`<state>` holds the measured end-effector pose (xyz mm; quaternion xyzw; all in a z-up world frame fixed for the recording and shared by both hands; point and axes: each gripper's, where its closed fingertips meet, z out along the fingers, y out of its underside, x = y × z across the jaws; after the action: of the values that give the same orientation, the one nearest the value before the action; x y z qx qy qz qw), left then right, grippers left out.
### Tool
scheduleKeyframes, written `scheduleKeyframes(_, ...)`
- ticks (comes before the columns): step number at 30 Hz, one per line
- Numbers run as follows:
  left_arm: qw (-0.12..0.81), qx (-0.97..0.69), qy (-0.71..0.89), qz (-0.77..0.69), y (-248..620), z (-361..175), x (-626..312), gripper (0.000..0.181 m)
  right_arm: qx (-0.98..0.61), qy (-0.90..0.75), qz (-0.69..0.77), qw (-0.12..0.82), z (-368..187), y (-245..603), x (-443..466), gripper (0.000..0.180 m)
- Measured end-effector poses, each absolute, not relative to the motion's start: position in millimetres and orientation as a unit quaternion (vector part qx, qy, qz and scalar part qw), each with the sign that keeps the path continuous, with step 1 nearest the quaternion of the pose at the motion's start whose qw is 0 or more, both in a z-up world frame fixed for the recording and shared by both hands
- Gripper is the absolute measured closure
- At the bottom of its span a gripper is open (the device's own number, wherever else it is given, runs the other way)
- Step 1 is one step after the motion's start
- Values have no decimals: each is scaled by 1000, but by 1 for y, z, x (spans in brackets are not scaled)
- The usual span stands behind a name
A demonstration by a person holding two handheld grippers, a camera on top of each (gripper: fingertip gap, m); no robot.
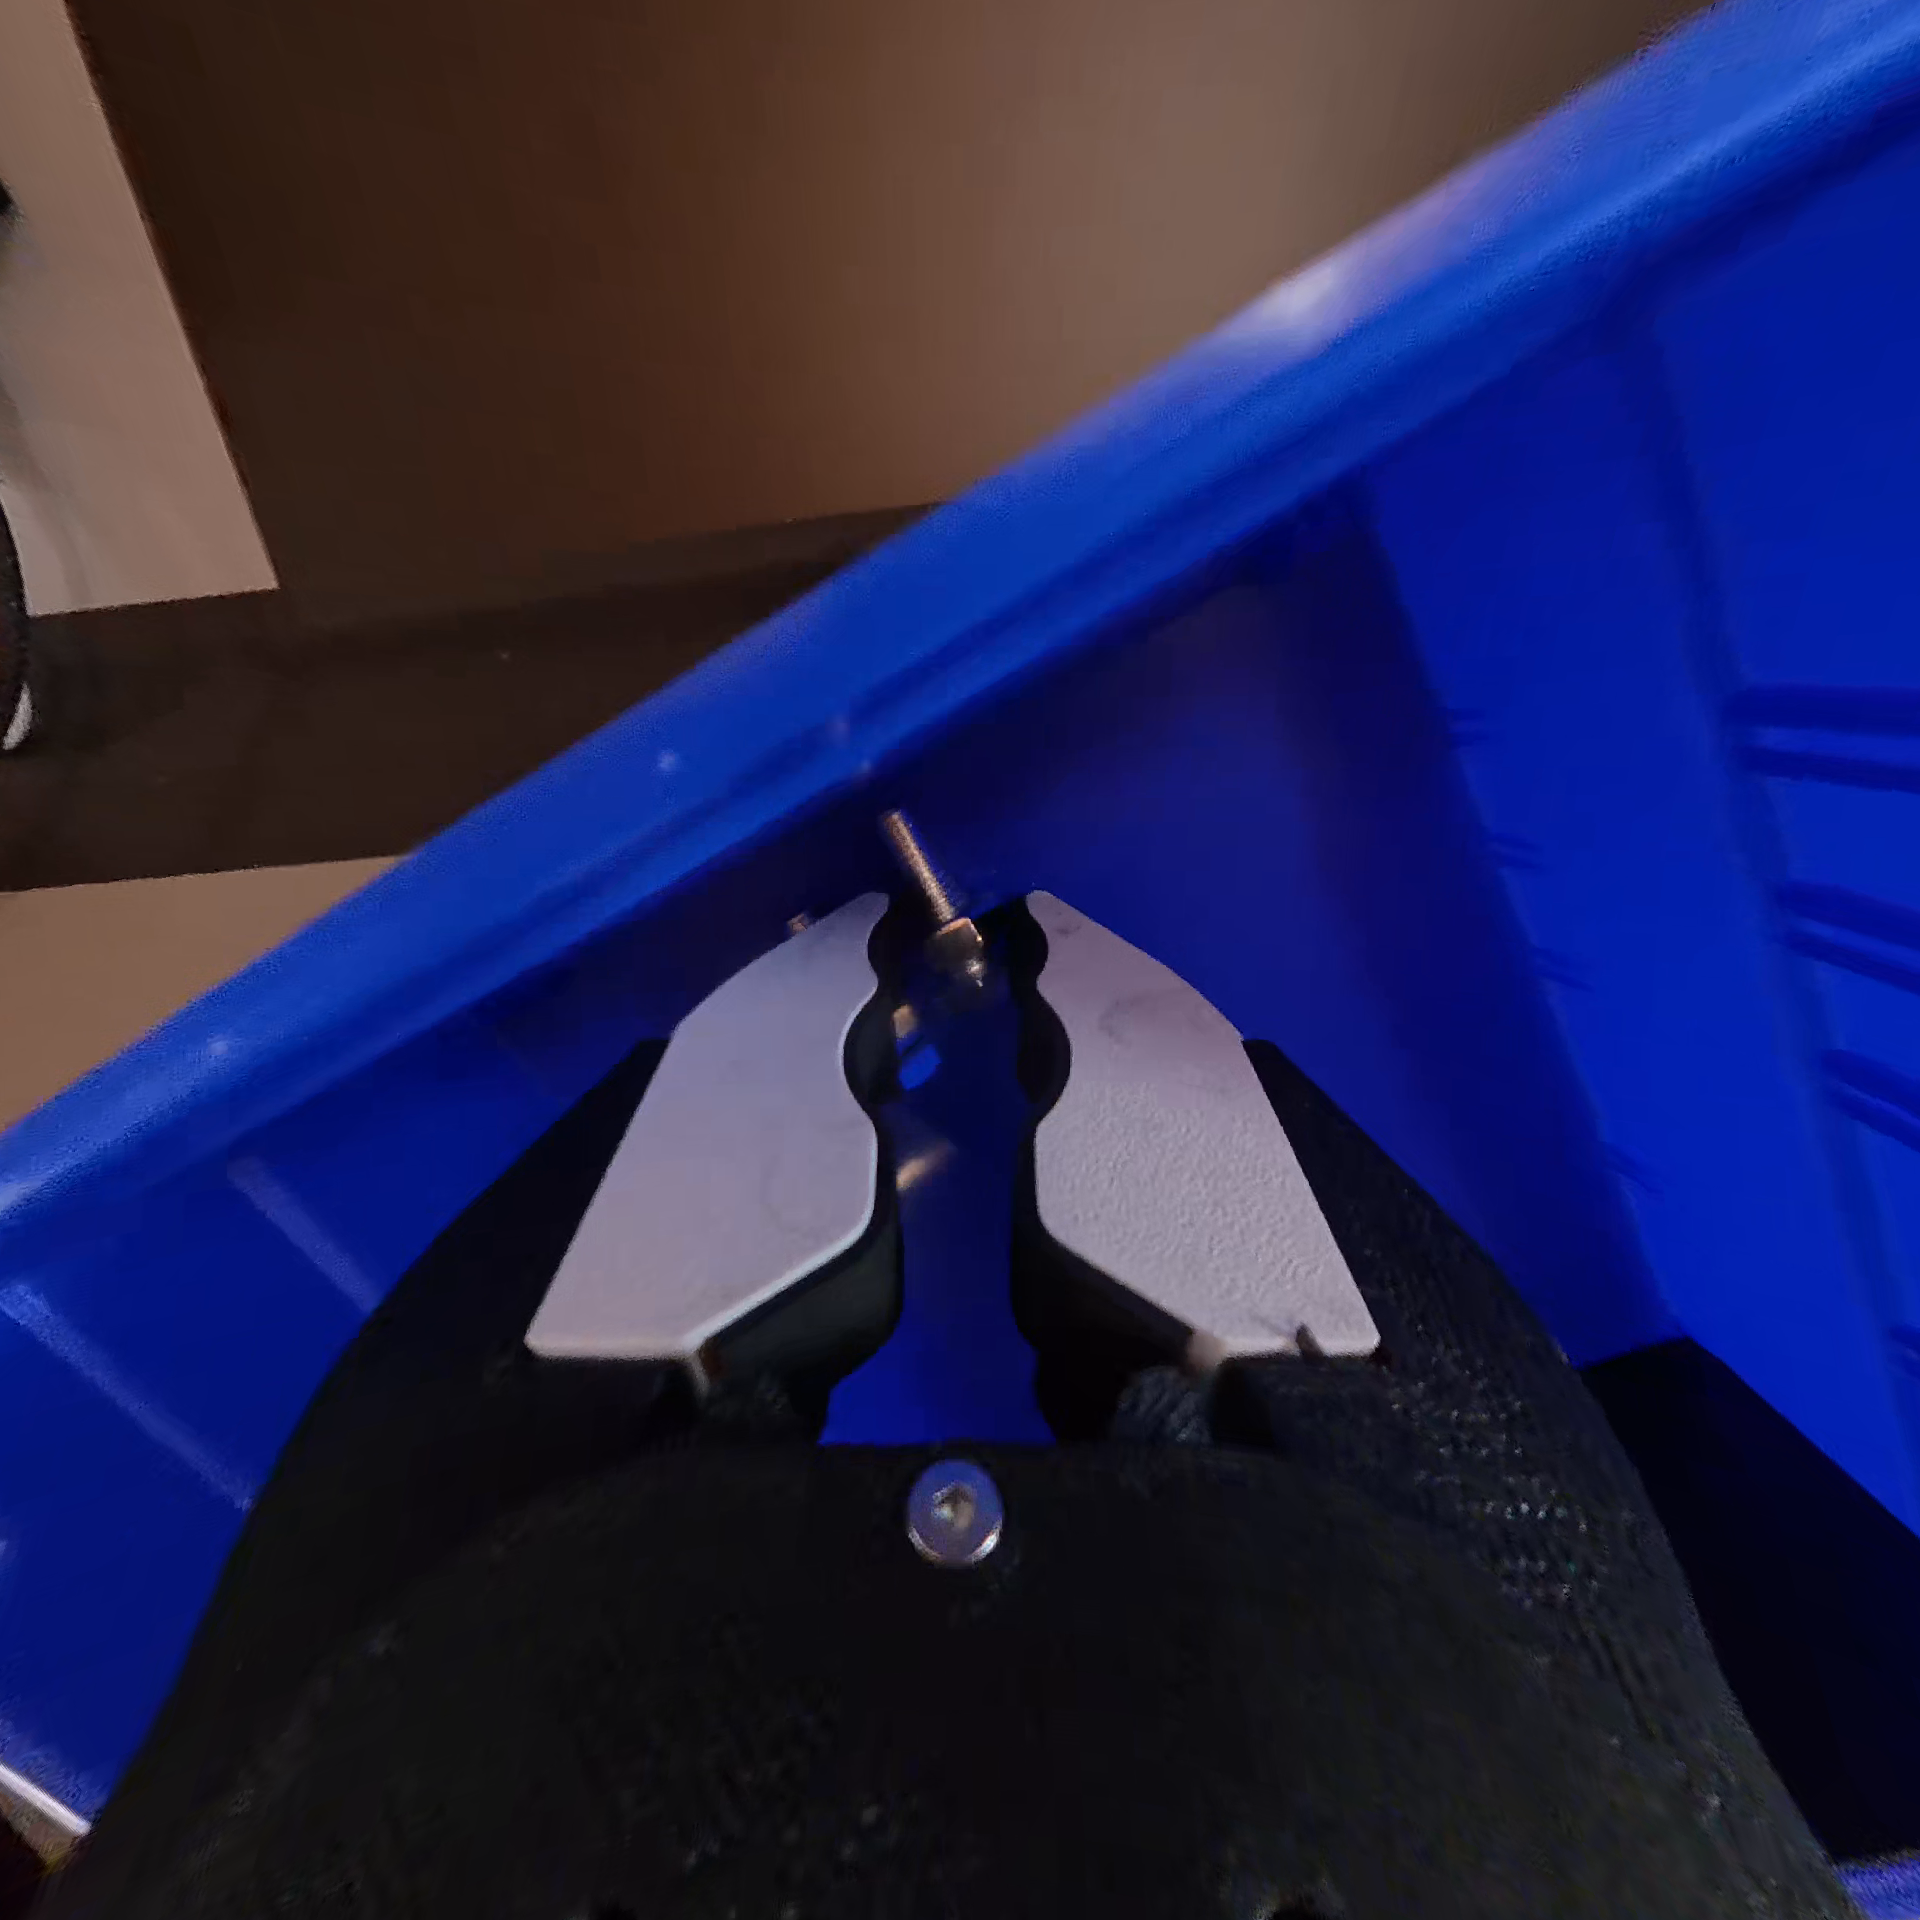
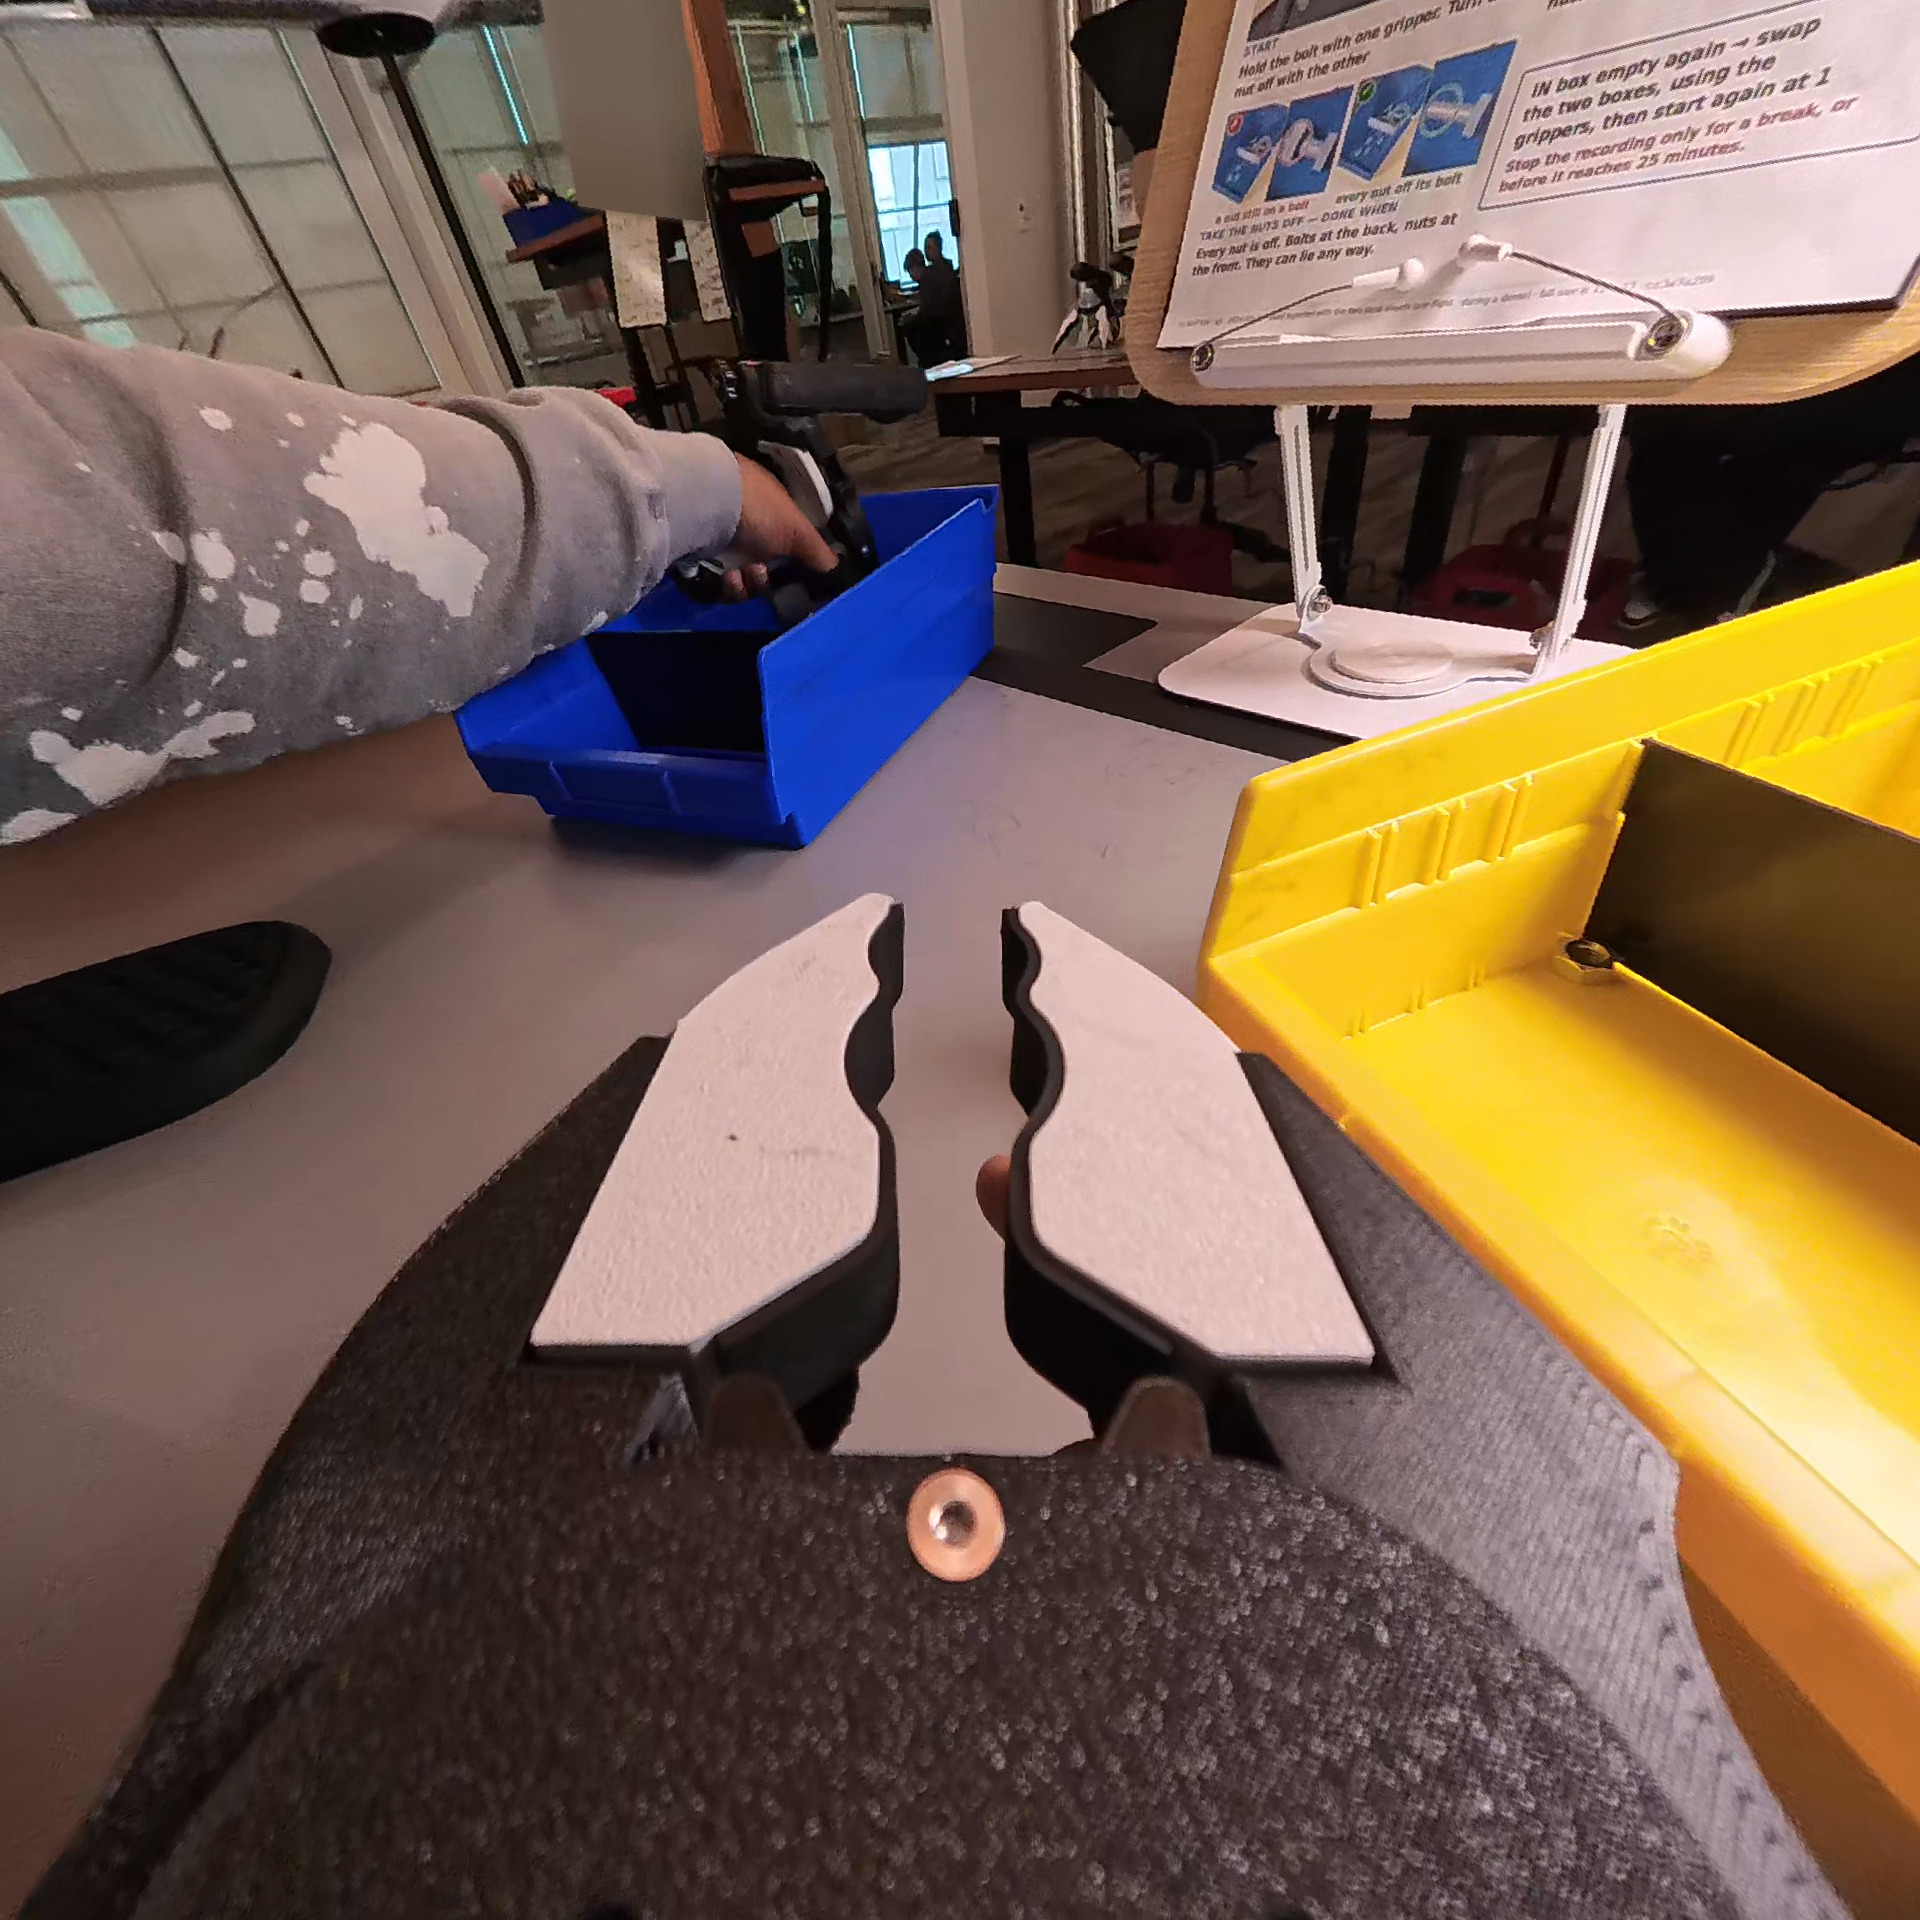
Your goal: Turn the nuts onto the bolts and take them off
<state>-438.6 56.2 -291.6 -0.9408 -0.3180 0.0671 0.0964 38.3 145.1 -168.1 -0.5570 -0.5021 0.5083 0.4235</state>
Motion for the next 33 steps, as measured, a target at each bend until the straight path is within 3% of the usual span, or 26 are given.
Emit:
scheduleKeyframes(1, 98, -944, -308, 70, 57, -291, -438, 161, -558, -503, 506, 423, -170, 145, 38, 163)
scheduleKeyframes(5, 157, -945, -281, 55, 66, -284, -428, 160, -556, -513, 493, 430, -180, 148, 35, 163)
scheduleKeyframes(12, 500, -853, -153, 16, 105, -177, -354, 161, -547, -510, 505, 432, -183, 144, 25, 163)
scheduleKeyframes(17, 677, -735, 5, -38, 98, -100, -236, 162, -505, -521, 538, 430, -136, 125, -2, 163)
scheduleKeyframes(25, 774, -610, 167, -38, 74, -43, -104, 162, -428, -540, 604, 400, -20, 88, -63, 156)
scheduleKeyframes(31, 766, -595, 243, -14, 63, -41, -68, 162, -409, -577, 621, 339, -28, 62, -83, 152)
scheduleKeyframes(33, 764, -595, 251, -12, 64, -45, -63, 162, -405, -587, 623, 320, -37, 57, -85, 162)
